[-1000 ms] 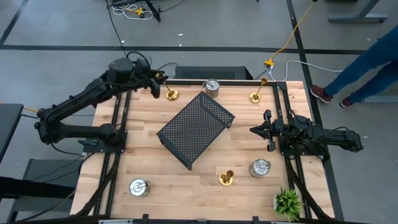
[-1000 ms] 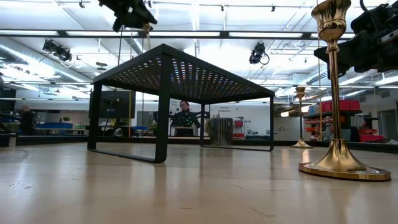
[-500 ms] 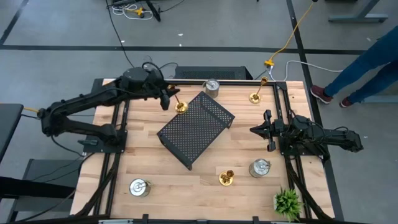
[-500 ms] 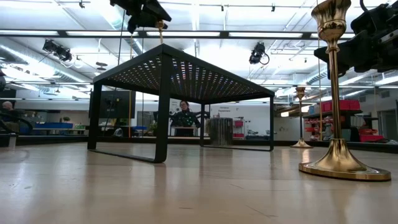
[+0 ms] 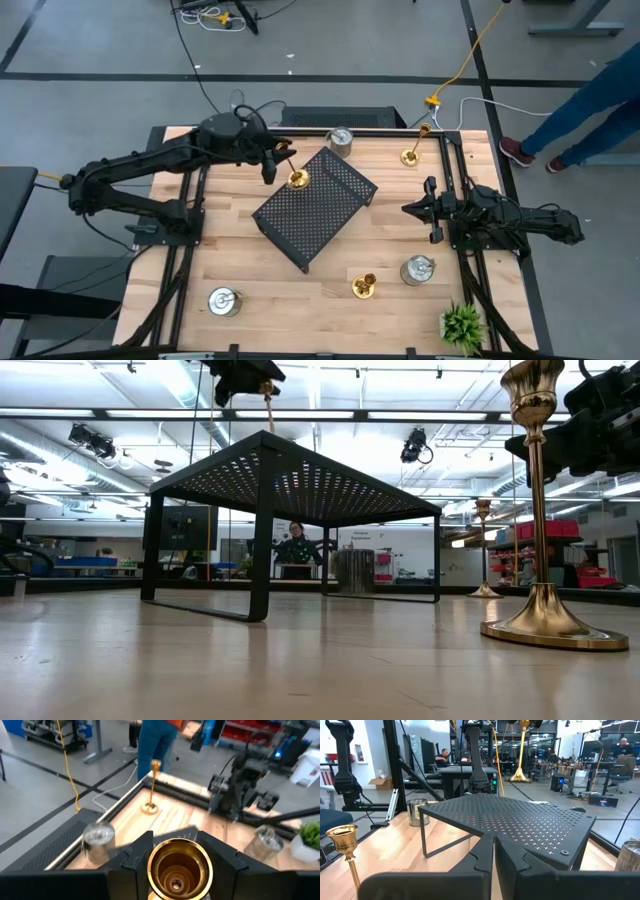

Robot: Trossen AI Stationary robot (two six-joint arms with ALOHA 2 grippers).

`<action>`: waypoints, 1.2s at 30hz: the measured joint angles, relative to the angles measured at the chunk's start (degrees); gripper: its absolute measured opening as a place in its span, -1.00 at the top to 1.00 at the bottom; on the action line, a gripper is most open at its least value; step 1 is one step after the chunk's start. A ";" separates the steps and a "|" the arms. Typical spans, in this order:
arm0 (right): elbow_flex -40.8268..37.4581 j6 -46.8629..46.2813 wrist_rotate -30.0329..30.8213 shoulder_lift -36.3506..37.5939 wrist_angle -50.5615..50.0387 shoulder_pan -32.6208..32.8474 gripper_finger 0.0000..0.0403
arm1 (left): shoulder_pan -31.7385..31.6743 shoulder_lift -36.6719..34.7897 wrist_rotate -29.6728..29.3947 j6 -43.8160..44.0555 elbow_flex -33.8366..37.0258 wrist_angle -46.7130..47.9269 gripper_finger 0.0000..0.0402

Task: Pick & Place candle stick holders
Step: Put the top left gold candle holder on the shelf

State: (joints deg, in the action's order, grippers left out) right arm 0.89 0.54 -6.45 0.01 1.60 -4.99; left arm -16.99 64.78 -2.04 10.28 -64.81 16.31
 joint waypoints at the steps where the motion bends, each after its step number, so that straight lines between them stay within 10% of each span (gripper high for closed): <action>1: -0.01 0.00 0.01 0.00 0.01 0.01 0.89 | 0.00 0.36 0.46 0.00 -0.67 -0.20 0.27; 36: 0.02 0.00 -0.01 0.00 0.01 0.01 0.89 | 0.87 16.44 4.15 -11.45 -12.29 8.06 0.26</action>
State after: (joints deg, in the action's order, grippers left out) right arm 0.91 0.54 -6.46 0.01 1.61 -4.98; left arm -16.12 81.22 2.12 -1.17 -77.10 24.37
